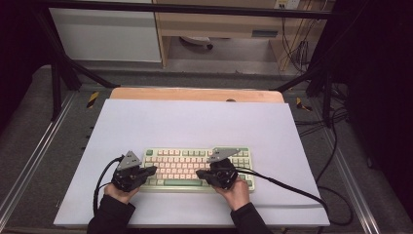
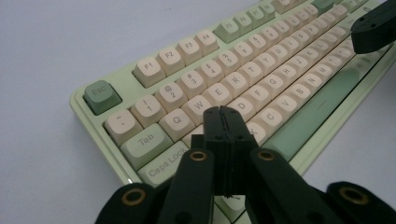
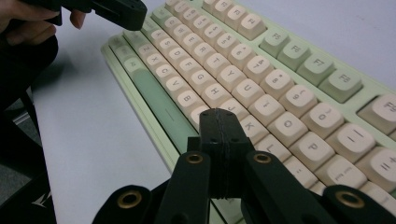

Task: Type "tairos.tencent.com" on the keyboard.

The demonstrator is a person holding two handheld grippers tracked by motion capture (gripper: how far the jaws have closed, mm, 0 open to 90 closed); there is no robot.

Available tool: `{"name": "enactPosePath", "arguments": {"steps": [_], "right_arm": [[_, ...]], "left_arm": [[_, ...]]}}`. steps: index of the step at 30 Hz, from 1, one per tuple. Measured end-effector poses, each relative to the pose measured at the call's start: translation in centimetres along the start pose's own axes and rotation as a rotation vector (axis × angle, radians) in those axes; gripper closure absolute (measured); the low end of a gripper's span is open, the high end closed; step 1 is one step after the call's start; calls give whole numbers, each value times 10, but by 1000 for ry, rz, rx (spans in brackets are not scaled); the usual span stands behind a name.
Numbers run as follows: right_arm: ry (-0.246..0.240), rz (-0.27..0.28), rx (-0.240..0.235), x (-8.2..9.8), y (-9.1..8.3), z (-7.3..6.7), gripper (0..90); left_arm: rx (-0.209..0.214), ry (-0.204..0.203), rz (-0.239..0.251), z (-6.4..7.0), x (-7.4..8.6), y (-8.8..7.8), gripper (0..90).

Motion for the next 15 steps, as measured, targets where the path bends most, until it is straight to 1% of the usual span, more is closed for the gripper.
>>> {"name": "enactPosePath", "arguments": {"steps": [3,5,8,10,11,15], "right_arm": [[1,2,-5,-4,4,-3,900],[-4,0,0,-8,7,-5,900],[-9,-4,-9,-12,13,-8,900],[-15,-6,1,-14,17,-10,900],[-17,-8,-2,-14,19,-11,900],[-10,-16,3,-15,23,-10,900]], "left_arm": [[1,-2,1,0,0,0,900],[1,-2,0,0,0,0,900],[0,-5,4,-1,0,0,900],[1,-5,4,-1,0,-1,900],[2,-5,2,-1,0,0,900],[4,-3,-1,0,0,1,900]]}}
Point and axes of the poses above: each handheld gripper's, and its own axes: y roughly forward along the jaws, x roughly out of its underside, z roughly to its right, the point moved 3 cm from there along y, roughly forward along the jaws, and after that the axes turned 11 degrees about -z, right-handed, at the moved point
